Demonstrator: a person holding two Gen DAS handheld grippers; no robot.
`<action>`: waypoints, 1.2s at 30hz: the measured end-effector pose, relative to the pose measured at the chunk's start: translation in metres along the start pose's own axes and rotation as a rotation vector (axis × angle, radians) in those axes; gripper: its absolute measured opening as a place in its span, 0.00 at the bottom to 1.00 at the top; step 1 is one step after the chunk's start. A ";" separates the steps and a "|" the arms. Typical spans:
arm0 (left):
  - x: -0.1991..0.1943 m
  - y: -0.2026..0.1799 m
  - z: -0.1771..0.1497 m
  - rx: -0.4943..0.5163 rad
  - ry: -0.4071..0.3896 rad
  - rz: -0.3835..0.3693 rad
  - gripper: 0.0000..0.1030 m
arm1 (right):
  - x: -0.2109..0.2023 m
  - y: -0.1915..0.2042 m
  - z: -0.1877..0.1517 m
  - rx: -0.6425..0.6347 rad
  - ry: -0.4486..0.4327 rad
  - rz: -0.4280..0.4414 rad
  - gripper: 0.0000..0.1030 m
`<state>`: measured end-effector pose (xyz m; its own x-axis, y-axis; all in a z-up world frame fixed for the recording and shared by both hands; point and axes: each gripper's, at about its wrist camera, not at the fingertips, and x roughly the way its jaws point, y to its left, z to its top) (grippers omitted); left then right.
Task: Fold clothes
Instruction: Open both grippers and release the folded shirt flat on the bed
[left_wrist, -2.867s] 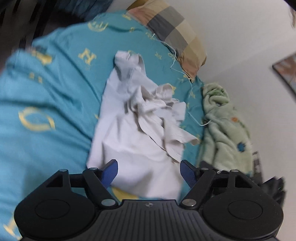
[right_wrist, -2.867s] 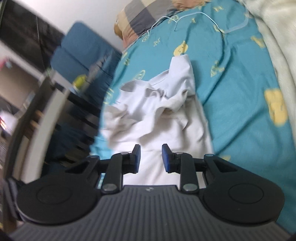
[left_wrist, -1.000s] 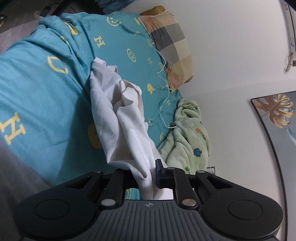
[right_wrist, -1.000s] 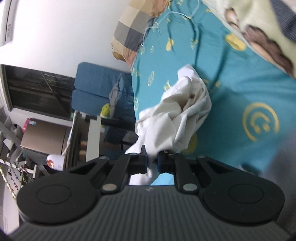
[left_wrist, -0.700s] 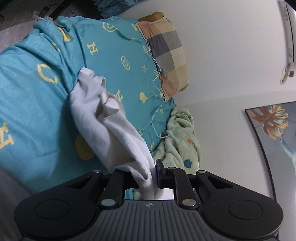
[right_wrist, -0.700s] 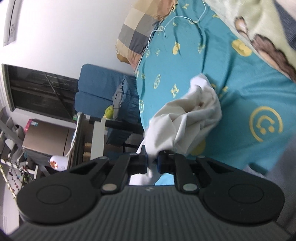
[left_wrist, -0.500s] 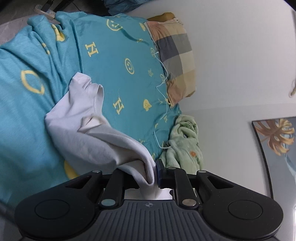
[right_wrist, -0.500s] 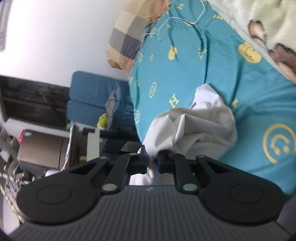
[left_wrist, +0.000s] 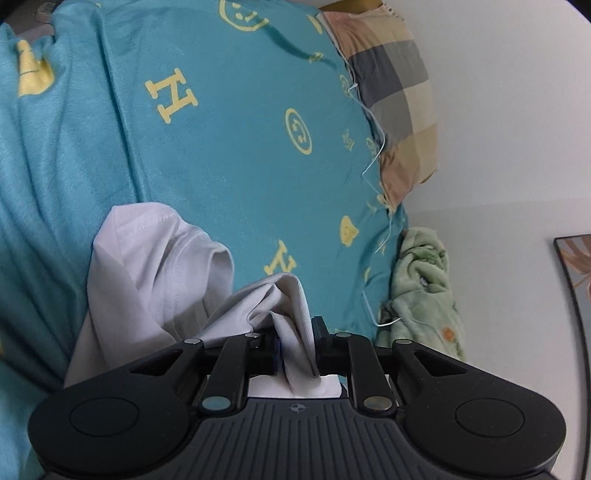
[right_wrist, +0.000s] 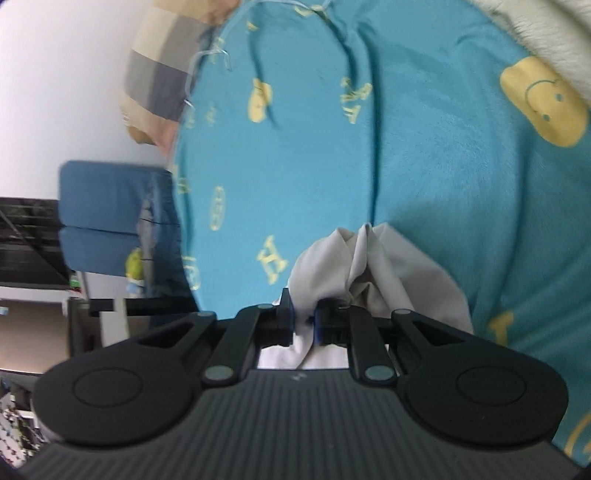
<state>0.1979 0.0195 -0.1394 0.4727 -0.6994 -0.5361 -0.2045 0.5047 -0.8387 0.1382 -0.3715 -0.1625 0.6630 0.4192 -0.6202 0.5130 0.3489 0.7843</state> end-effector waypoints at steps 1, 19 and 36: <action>0.004 0.002 0.002 0.013 0.003 0.003 0.16 | 0.004 -0.001 0.003 0.003 0.009 -0.007 0.13; -0.020 -0.074 -0.073 0.729 -0.169 0.243 0.66 | -0.028 0.064 -0.054 -0.771 -0.107 0.032 0.69; 0.005 -0.053 -0.066 0.755 -0.108 0.386 0.65 | 0.024 0.055 -0.050 -0.859 -0.100 -0.151 0.61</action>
<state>0.1546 -0.0443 -0.1041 0.5742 -0.3766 -0.7270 0.2399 0.9264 -0.2903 0.1548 -0.3000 -0.1354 0.6865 0.2566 -0.6804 0.0380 0.9217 0.3860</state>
